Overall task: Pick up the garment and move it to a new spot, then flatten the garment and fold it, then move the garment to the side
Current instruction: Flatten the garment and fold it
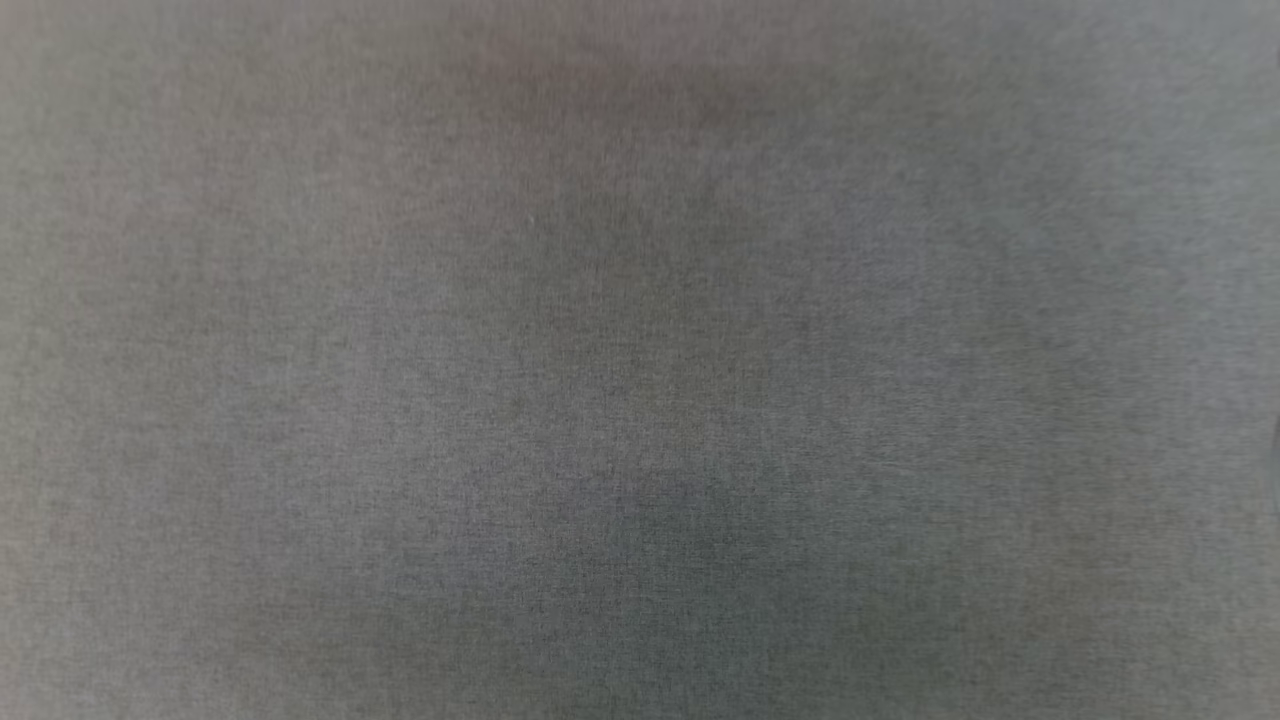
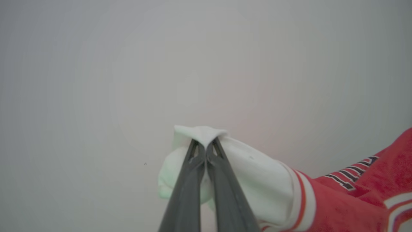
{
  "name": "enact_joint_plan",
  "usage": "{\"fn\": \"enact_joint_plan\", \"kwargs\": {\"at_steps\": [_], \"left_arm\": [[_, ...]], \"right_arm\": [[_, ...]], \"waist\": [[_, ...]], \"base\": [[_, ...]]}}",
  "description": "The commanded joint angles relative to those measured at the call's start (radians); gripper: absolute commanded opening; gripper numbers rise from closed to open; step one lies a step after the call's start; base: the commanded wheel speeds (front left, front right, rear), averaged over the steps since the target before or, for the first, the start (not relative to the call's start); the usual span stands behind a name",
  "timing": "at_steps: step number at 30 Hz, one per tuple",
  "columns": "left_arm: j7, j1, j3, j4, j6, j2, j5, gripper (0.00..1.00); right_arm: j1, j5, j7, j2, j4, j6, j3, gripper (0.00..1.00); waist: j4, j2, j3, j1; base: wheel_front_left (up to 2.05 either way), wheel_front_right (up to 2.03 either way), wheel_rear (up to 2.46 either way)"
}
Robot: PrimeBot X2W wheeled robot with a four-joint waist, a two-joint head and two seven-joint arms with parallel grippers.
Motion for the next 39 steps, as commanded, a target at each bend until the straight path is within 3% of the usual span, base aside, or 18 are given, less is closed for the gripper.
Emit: {"fn": "enact_joint_plan", "kwargs": {"at_steps": [1,9,14,20,27,33,39], "left_arm": [[-0.033,0.032,-0.012,0.041,-0.016,-0.01,-0.013,0.0],[-0.057,0.159,-0.066,0.183,-0.038,-0.048,-0.051,0.0],[0.047,0.259,-0.123,0.223,-0.04,-0.073,-0.134,0.0],[0.267,0.378,-0.193,0.159,-0.039,-0.038,-0.27,0.0],[0.42,0.555,-0.248,0.002,-0.039,0.067,-0.351,0.0],[0.496,0.751,-0.261,-0.219,0.04,0.153,-0.402,0.0],[0.553,0.962,-0.265,-0.509,0.184,0.262,-0.452,0.0]], "right_arm": [[0.003,0.014,-0.018,0.001,0.054,0.005,0.02,0.0],[0.109,0.114,0.037,-0.017,0.186,0.005,0.131,0.0],[0.215,0.224,0.136,-0.052,0.186,0.002,0.213,0.0],[0.357,0.391,0.3,-0.114,0.085,0.002,0.272,0.0],[0.579,0.493,0.476,-0.221,-0.115,0.003,0.285,0.0],[0.823,0.544,0.648,-0.272,-0.295,0.003,0.223,0.0],[1.056,0.531,0.831,-0.266,-0.486,0.003,0.106,0.0]], "waist": [[0.013,0.0,0.037,0.0],[0.033,0.0,0.053,0.0],[0.044,0.0,0.038,0.0],[0.055,0.0,-0.015,0.0],[0.062,0.0,-0.085,0.0],[0.067,0.0,-0.141,0.0],[0.066,0.0,-0.182,0.0]], "base": [[0.0,0.0,0.0],[0.0,0.0,0.0],[0.0,0.0,0.0],[0.0,0.0,0.0],[0.0,0.0,0.0],[0.0,0.0,0.0],[0.0,0.0,0.0]]}}
